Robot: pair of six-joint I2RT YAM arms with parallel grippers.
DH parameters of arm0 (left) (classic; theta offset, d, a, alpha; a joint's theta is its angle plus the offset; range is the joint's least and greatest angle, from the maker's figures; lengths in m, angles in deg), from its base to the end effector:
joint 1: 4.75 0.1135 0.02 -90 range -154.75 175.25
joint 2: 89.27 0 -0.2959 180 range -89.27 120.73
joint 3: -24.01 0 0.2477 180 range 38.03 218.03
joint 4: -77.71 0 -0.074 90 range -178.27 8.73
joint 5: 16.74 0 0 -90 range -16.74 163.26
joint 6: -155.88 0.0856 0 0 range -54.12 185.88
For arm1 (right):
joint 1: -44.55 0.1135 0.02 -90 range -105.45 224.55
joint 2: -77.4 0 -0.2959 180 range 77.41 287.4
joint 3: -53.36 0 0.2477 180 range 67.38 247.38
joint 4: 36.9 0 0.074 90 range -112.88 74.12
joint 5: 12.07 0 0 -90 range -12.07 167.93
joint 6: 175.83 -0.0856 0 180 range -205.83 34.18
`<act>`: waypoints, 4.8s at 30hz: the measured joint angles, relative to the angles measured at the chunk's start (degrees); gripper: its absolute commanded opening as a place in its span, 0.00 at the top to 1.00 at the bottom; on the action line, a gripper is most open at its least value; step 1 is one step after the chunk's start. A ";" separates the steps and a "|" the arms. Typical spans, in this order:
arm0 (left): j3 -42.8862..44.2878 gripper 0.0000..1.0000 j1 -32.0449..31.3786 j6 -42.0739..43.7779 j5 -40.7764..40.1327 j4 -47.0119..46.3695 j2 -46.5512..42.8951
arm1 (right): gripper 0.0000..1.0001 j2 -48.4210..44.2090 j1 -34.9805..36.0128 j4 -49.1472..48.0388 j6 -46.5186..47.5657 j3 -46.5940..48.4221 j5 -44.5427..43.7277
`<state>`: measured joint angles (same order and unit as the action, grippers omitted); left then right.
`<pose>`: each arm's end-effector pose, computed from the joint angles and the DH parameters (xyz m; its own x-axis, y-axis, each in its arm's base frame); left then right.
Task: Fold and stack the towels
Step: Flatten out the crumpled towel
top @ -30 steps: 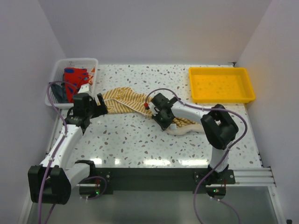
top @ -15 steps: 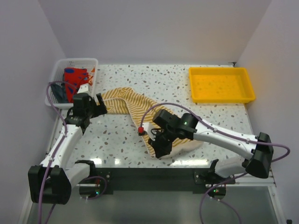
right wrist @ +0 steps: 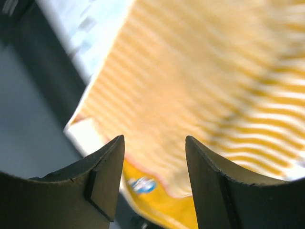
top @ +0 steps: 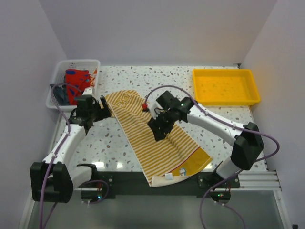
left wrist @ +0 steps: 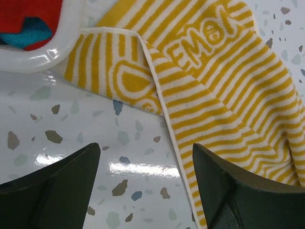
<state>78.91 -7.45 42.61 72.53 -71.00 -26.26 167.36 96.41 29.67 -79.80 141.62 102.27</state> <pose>0.2540 -0.0109 0.2409 -0.5972 -0.3673 -0.7131 -0.2162 0.9298 -0.2979 0.1721 0.2763 0.2609 -0.4853 -0.7731 -0.4084 -0.8666 0.3635 0.3419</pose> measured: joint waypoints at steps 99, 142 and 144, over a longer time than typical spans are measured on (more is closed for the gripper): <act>2.60 0.65 -24.30 -8.63 5.18 7.74 20.11 | 0.56 7.21 -4.22 -17.44 -19.26 -15.39 -17.44; 2.36 0.71 -24.30 -6.93 3.48 0.11 23.71 | 0.72 6.43 -6.67 -17.64 -11.87 3.48 -31.26; 1.42 0.71 -24.30 -7.23 3.41 -0.70 22.99 | 0.63 5.60 -2.80 -17.20 -12.55 1.86 -30.05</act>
<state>80.33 -31.76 35.38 75.94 -71.70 -3.27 172.95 93.61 12.47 -92.35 143.47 72.22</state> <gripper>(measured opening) 0.292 0.300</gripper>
